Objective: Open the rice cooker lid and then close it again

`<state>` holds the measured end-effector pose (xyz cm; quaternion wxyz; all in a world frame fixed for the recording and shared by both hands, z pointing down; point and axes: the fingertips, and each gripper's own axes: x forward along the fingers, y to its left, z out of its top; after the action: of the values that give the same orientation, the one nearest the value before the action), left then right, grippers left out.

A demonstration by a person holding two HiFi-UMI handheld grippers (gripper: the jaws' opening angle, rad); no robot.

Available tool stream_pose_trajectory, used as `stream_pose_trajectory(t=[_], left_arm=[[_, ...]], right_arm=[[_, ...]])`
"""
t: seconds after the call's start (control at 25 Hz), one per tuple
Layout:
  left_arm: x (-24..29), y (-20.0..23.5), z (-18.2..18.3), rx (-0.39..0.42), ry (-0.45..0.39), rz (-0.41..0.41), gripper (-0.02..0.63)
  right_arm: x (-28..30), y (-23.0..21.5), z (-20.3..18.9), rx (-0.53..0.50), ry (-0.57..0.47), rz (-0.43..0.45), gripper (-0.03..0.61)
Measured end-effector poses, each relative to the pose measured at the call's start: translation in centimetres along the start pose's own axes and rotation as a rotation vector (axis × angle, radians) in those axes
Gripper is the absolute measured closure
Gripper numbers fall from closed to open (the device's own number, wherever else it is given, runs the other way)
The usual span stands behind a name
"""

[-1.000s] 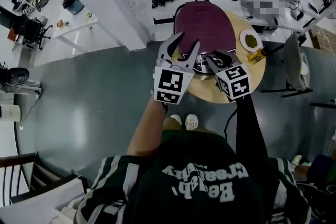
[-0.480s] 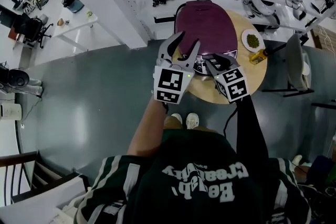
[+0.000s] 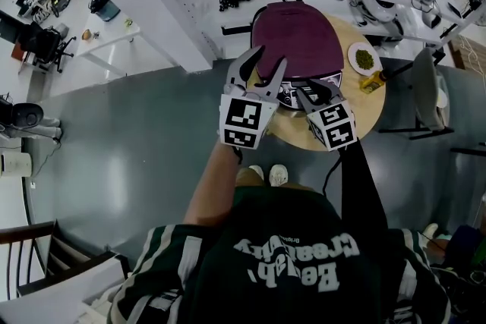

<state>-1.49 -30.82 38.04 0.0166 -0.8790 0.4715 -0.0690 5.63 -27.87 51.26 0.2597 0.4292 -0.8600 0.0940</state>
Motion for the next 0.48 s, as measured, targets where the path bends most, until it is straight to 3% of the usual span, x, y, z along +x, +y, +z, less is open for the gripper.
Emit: stream_pose_trajectory(t=[0.48], left_arm=[[0.05,0.13,0.60,-0.006,-0.012,0.002,0.440]], right_arm=[[-0.10,-0.26,0.20,0.004,-0.001,0.001,0.460]])
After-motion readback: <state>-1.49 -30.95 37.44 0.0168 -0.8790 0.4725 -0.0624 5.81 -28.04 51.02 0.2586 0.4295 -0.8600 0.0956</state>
